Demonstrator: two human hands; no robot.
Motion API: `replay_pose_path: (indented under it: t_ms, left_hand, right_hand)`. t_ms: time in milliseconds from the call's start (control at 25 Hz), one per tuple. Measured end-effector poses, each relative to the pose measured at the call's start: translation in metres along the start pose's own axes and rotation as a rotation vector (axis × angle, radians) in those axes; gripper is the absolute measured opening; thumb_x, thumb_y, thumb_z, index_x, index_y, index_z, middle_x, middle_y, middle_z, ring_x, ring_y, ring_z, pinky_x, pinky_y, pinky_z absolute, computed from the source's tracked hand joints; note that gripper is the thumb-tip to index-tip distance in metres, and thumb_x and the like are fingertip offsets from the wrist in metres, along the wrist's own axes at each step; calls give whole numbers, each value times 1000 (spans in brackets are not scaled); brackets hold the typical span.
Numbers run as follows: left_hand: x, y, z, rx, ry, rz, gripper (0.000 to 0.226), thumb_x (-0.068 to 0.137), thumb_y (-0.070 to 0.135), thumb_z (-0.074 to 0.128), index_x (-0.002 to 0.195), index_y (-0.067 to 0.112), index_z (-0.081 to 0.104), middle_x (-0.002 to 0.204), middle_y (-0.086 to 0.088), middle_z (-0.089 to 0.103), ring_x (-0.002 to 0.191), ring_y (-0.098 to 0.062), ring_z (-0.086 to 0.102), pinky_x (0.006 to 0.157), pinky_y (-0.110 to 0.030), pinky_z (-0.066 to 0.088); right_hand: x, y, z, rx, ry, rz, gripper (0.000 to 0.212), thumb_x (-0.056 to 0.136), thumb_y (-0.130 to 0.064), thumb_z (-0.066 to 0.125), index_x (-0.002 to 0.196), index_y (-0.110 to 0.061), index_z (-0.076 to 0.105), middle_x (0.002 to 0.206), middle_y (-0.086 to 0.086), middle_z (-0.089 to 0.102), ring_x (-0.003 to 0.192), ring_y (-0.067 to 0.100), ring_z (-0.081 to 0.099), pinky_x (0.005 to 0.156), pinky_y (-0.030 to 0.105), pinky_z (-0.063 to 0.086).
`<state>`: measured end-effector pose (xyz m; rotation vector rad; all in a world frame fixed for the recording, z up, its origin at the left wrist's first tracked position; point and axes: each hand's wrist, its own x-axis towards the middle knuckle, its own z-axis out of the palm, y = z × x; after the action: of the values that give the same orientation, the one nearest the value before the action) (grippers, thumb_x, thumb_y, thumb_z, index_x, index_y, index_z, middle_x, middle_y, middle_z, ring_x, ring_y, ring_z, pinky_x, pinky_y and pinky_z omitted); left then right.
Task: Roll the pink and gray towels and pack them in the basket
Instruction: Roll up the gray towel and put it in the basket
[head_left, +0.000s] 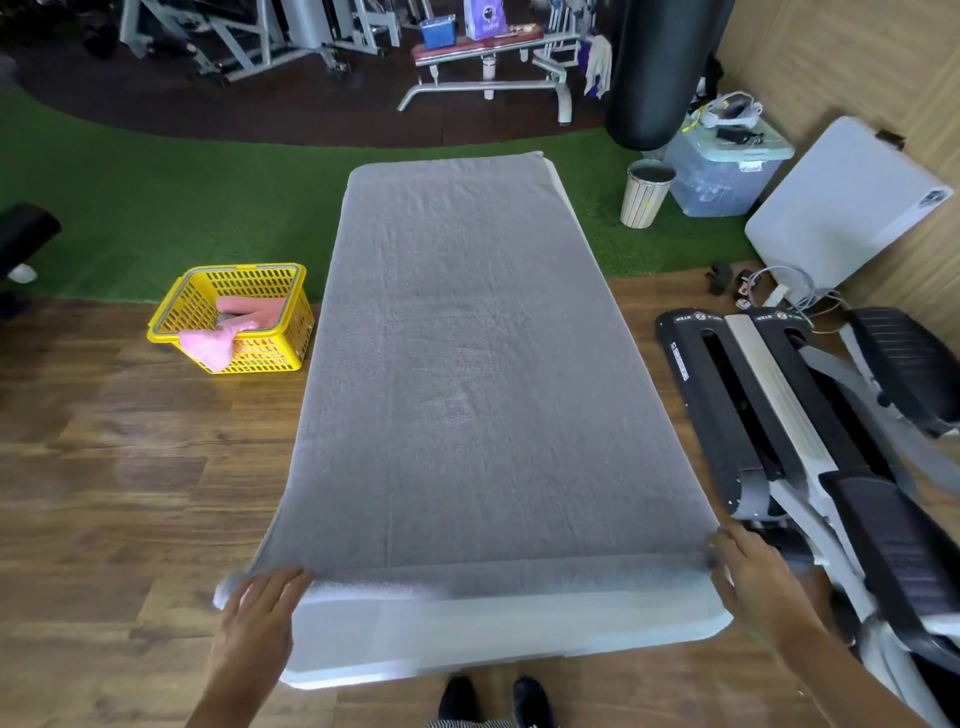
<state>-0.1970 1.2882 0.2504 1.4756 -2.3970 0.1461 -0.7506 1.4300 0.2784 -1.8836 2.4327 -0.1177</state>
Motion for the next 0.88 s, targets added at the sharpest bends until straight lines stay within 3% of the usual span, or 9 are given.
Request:
replay_pose_path:
  t_ms: [80, 240, 360, 440, 640, 800, 880]
  left_hand:
    - [-2, 5, 2, -20, -17, 5, 42, 75, 9, 36, 103, 11, 68, 97, -5, 68, 92, -21, 54, 99, -32, 32]
    - [-4, 8, 8, -34, -108, -34, 50, 95, 38, 33, 103, 8, 71, 99, -4, 70, 95, -21, 59, 100, -33, 32]
    - [-2, 14, 5, -23, -55, -46, 30, 90, 15, 36, 105, 17, 62, 92, -2, 68, 85, -22, 62, 91, -37, 37]
    - [-3, 16, 2, -19, -75, -51, 44, 70, 2, 35, 104, 20, 57, 88, 0, 68, 84, -20, 59, 88, -38, 38]
    - [-4, 7, 1, 44, -65, -13, 52, 63, 1, 28, 101, 18, 60, 88, 3, 67, 86, -17, 58, 91, -44, 37]
    - [5, 15, 1, 73, 36, -121, 29, 79, 6, 41, 95, 14, 64, 91, -1, 68, 86, -20, 62, 91, -46, 40]
    - [6, 18, 4, 52, 47, -132, 26, 84, 14, 42, 94, 15, 66, 90, 0, 68, 84, -22, 64, 92, -46, 41]
  right_hand:
    - [0, 2, 5, 12, 40, -30, 44, 42, 10, 81, 81, -7, 70, 81, 7, 66, 65, 28, 64, 53, 36, 53]
    - [-6, 6, 11, 62, 35, -98, 49, 46, 0, 82, 93, -9, 72, 90, 2, 67, 74, 23, 66, 60, 32, 57]
    - [-1, 3, 12, 64, 14, -96, 47, 43, 4, 82, 88, -9, 72, 84, 2, 67, 69, 24, 65, 58, 33, 57]
    - [3, 0, 11, 78, -9, -98, 41, 42, 4, 81, 79, -11, 71, 76, 0, 66, 65, 23, 64, 56, 32, 55]
    - [10, 0, 8, 77, -41, -164, 32, 44, 0, 80, 69, -16, 67, 67, -3, 60, 63, 20, 60, 53, 29, 52]
    - [23, -3, 14, 22, 10, -69, 33, 56, 7, 72, 84, -10, 65, 84, 4, 61, 75, 26, 62, 63, 37, 55]
    - [23, -5, 16, 20, 48, -91, 39, 50, 15, 75, 83, -6, 69, 82, 7, 65, 71, 28, 64, 62, 39, 56]
